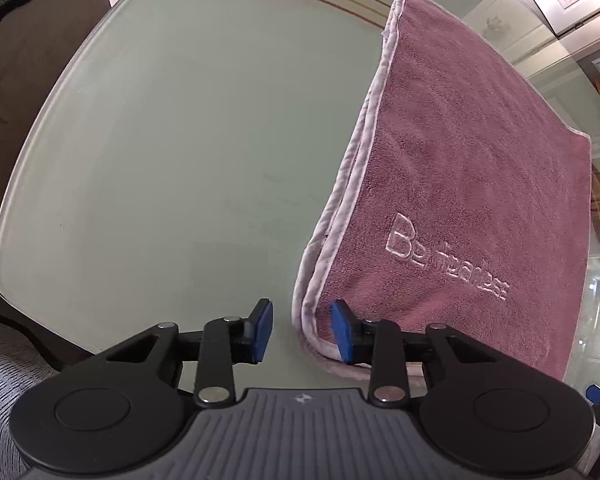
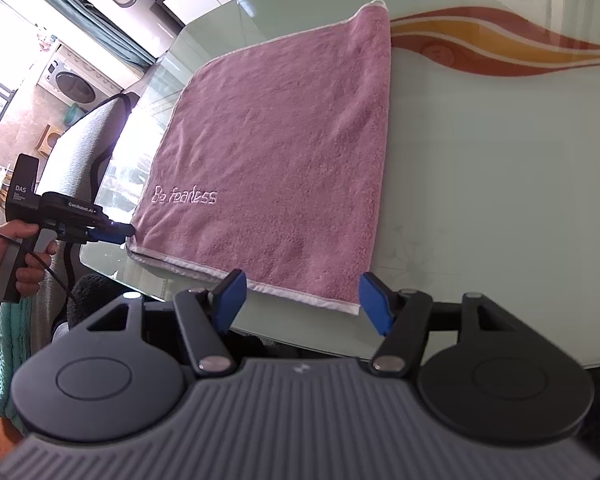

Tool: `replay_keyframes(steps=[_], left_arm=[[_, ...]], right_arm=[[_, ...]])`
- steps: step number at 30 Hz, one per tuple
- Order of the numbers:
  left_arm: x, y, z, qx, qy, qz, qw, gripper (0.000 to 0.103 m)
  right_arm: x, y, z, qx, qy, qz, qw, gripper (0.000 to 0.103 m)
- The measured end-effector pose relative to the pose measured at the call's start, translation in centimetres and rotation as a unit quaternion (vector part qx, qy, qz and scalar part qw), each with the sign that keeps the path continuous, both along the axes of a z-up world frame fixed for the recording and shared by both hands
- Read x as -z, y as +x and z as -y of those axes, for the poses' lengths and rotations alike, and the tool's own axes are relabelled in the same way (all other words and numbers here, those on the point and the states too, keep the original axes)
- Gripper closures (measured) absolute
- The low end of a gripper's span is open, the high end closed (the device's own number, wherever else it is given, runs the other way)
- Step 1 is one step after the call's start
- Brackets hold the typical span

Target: Fold towel

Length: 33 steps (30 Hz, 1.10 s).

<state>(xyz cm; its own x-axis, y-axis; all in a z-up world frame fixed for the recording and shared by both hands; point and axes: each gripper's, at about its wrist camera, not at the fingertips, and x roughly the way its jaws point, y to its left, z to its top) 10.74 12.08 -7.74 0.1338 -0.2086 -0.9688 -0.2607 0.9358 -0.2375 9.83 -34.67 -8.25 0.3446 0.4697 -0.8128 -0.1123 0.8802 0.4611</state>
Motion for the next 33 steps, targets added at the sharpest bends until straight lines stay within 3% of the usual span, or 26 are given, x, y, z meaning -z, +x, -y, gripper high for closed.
replay_keyframes(steps=[5,10,22,25,33], left_arm=[[0.4,0.1,0.1,0.008,0.008,-0.002,0.9999,0.073],[0.4,-0.1,0.2,0.016,0.016,-0.008,0.9997,0.085],[0.1,-1.1,-0.5,0.019,0.010,-0.010,0.9997,0.084],[0.1,-1.4,-0.8,0.019,0.006,-0.005,0.9998,0.092],[0.3,-2.3,-2.2,0.008,-0.031,0.005,0.9995,0.095]], right_arm=[[0.2,0.0,0.1,0.002,0.002,-0.001,1.000,0.040],[0.6,0.0,0.6,0.008,0.005,-0.008,1.000,0.040],[2.1,0.8,1.4,0.021,0.007,-0.032,0.999,0.039],[2.7,1.0,1.6,0.026,0.011,-0.042,0.999,0.039],[4.2,1.4,1.7,0.036,0.017,-0.071,0.997,0.040]])
